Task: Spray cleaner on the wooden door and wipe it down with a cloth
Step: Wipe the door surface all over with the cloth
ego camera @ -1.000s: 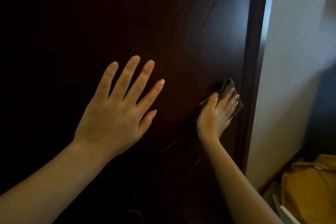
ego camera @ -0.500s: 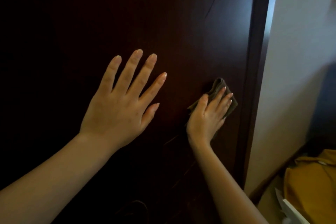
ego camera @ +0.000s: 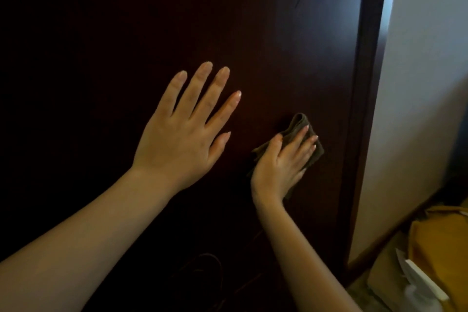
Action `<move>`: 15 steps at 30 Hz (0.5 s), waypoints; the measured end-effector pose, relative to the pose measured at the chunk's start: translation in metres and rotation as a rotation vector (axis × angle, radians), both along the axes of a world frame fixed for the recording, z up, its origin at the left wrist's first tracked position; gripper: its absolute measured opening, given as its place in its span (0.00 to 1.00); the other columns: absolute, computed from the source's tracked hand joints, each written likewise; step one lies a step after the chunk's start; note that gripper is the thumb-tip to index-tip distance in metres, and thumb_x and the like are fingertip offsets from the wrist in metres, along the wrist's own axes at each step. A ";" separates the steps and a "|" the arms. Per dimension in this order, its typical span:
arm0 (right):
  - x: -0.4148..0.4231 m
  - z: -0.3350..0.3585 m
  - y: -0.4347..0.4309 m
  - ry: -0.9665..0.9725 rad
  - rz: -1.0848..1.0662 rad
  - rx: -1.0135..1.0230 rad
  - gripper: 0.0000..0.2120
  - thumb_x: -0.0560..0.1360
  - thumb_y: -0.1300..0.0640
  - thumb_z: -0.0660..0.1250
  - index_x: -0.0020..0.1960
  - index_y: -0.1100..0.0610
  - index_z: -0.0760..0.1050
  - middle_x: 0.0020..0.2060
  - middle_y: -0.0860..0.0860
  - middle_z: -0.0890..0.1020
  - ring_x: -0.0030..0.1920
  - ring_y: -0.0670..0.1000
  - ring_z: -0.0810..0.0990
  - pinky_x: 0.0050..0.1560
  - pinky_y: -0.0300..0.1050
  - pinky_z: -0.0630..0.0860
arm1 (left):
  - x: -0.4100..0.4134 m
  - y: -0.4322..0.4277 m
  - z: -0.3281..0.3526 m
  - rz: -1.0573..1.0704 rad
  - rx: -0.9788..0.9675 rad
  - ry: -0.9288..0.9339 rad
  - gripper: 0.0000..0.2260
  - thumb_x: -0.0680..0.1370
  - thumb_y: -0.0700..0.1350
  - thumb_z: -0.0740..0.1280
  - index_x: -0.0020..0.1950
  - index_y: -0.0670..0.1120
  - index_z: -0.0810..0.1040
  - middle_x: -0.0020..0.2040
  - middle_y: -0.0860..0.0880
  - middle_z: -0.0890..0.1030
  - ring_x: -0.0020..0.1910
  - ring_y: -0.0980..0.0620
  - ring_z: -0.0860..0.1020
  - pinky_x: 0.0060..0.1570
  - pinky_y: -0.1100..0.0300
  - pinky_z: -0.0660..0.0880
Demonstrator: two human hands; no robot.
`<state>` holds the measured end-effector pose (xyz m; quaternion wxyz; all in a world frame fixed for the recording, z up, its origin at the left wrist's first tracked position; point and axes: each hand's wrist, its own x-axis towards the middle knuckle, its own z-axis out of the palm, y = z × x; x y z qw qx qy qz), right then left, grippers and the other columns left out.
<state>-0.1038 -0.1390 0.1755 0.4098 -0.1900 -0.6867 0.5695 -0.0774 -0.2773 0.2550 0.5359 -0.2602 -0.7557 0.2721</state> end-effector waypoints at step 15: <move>0.024 -0.007 -0.043 -0.060 0.140 0.015 0.30 0.80 0.43 0.42 0.74 0.52 0.31 0.74 0.52 0.31 0.73 0.50 0.30 0.71 0.55 0.33 | 0.014 -0.043 -0.044 -0.036 -0.118 -0.053 0.25 0.79 0.52 0.51 0.75 0.44 0.59 0.75 0.39 0.56 0.74 0.40 0.54 0.71 0.45 0.49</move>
